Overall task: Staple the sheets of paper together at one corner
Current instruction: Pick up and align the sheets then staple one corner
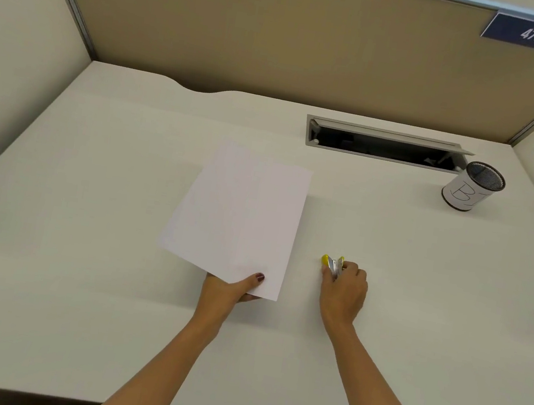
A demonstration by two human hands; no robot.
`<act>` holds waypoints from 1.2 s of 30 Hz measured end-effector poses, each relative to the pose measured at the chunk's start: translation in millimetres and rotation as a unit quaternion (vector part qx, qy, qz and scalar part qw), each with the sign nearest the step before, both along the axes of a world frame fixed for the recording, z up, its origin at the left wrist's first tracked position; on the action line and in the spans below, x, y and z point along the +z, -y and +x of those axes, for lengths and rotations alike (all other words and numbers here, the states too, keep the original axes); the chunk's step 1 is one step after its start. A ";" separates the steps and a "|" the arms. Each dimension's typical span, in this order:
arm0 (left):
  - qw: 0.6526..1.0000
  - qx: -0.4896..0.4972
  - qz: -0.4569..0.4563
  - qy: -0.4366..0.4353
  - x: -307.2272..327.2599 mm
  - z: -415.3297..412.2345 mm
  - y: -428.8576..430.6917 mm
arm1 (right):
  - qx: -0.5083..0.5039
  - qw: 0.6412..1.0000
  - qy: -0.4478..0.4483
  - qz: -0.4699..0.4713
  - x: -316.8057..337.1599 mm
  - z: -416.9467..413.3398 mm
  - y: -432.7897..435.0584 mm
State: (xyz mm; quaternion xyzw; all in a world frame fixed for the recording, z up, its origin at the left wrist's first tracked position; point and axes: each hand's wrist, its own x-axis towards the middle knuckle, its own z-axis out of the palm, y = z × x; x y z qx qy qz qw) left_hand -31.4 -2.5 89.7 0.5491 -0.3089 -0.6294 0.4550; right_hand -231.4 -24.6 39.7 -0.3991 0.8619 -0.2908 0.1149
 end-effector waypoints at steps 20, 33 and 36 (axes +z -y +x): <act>0.999 0.013 -0.021 0.035 2.9 5.4 9.4 | 0.101 0.780 0.613 0.077 64.2 -1.5 -27.5; 0.998 -0.002 -0.050 0.048 12.2 3.8 7.4 | 0.265 0.797 0.527 0.132 77.8 5.1 -39.5; 0.997 -0.008 -0.062 0.056 17.5 2.0 6.8 | 0.304 0.793 0.507 0.150 82.6 6.1 -39.3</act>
